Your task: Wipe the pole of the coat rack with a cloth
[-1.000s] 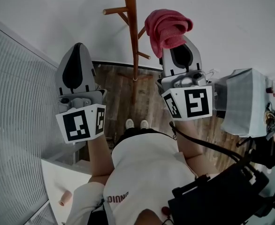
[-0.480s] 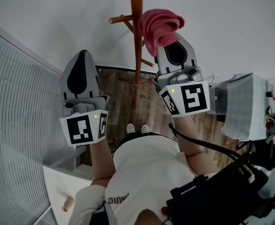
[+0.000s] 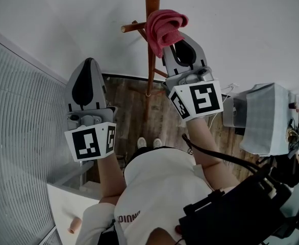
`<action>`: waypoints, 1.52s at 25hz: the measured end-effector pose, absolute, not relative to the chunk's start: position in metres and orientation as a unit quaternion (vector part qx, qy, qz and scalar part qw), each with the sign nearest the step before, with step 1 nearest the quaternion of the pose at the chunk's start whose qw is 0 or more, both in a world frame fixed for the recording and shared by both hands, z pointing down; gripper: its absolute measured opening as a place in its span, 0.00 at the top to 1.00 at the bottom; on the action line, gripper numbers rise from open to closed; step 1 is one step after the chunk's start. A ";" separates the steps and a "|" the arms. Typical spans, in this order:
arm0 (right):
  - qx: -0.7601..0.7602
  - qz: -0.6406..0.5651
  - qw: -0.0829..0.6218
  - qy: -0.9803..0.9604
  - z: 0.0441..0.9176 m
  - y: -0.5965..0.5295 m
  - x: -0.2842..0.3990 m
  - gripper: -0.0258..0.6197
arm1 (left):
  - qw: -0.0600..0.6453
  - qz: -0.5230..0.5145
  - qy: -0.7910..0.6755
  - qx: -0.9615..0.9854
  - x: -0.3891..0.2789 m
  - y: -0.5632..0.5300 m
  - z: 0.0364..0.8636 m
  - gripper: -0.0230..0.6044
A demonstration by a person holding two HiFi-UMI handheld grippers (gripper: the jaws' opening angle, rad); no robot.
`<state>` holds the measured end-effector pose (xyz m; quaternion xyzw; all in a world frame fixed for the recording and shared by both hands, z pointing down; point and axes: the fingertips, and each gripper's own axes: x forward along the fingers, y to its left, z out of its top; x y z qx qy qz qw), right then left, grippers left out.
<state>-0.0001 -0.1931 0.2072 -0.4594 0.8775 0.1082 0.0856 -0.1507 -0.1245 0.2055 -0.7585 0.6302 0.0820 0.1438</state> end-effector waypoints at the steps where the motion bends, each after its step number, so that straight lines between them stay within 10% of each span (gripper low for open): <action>1: -0.459 0.108 0.085 0.878 0.207 -0.194 -0.001 0.89 | 0.145 0.082 0.630 -0.758 -0.151 -0.124 0.205 0.94; 38: -0.401 0.091 0.111 0.905 0.195 -0.177 -0.038 0.89 | 0.137 0.073 0.654 -0.741 -0.163 -0.111 0.208 0.94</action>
